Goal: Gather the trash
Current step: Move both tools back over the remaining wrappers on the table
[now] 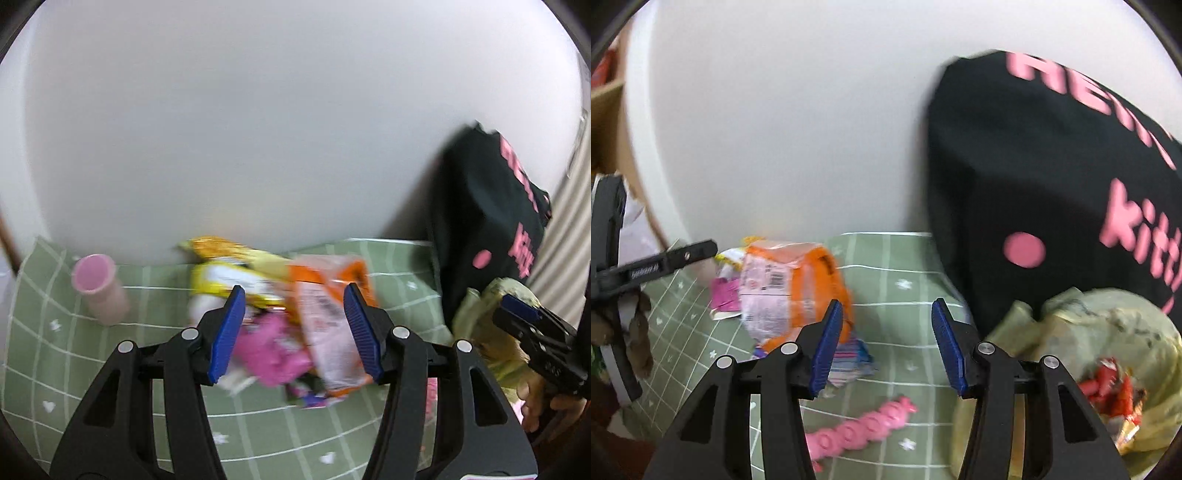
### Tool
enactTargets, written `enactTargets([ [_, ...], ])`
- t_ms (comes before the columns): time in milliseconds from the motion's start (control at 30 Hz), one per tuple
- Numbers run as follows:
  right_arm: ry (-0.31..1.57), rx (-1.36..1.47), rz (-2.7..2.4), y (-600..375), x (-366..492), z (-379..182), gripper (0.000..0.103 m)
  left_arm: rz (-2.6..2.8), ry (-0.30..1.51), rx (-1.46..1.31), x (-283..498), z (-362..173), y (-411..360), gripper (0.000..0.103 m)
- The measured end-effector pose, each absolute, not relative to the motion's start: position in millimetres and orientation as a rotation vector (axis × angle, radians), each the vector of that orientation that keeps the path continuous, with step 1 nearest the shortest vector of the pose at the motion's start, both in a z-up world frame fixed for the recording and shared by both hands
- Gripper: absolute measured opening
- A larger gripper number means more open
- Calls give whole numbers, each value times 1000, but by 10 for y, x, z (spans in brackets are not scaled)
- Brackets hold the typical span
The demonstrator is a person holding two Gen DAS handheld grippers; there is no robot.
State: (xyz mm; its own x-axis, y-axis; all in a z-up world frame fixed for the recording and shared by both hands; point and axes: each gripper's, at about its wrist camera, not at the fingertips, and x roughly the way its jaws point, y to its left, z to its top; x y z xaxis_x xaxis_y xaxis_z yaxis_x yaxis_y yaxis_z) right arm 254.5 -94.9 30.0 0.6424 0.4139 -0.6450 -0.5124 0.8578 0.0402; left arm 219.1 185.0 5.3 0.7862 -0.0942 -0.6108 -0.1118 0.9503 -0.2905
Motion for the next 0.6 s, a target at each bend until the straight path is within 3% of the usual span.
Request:
enactTargets([
  [600,770,-275,512,-256,2774,88,47,11,734,-413,2381,-429,2370,54],
])
